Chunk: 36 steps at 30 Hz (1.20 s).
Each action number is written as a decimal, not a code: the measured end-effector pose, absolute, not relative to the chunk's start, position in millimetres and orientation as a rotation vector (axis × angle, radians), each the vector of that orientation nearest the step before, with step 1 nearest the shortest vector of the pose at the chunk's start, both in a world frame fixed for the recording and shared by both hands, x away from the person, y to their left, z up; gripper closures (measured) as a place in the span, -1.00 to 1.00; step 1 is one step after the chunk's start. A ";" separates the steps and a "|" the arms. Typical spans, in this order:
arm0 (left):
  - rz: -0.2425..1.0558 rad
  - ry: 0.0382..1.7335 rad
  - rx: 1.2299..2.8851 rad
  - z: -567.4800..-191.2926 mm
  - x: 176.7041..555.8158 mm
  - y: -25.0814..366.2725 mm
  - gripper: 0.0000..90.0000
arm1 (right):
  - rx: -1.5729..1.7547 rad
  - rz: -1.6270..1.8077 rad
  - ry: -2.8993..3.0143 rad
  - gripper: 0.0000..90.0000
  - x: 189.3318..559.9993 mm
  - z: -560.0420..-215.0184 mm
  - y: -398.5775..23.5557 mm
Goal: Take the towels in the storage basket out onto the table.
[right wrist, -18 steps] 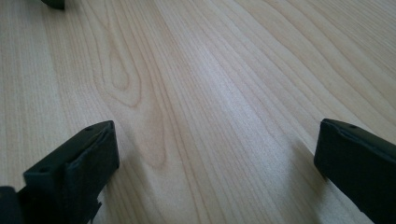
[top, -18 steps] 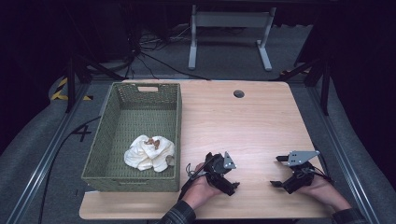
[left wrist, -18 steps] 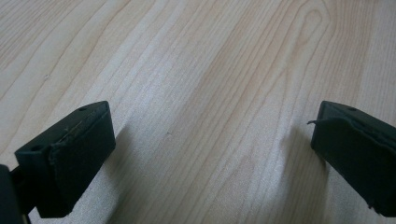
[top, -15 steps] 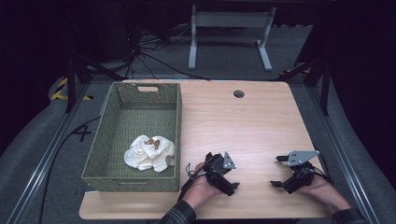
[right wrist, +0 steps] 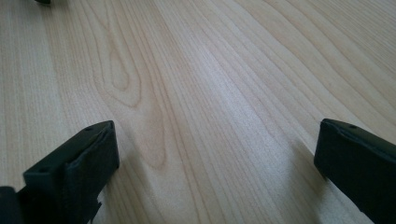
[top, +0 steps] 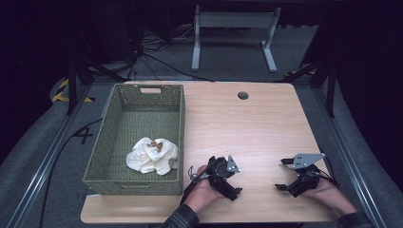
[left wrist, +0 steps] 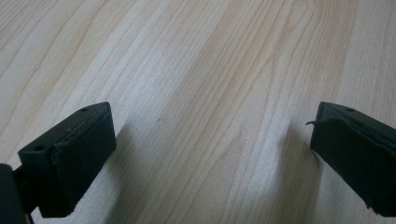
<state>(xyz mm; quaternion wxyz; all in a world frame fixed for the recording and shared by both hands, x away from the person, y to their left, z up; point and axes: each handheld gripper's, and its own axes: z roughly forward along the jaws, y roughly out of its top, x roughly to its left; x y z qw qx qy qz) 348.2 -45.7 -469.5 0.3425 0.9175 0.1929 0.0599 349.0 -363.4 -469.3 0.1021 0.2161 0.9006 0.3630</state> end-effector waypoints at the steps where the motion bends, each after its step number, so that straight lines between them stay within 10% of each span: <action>1: 0.153 0.510 2.385 -468.6 347.9 -45.0 -0.98 | 0.637 1.072 2.659 -1.00 349.0 -469.3 -363.4; 36: 0.231 0.582 2.357 -444.0 349.5 -24.5 -0.97 | 0.638 1.073 2.657 -1.00 349.0 -469.4 -363.4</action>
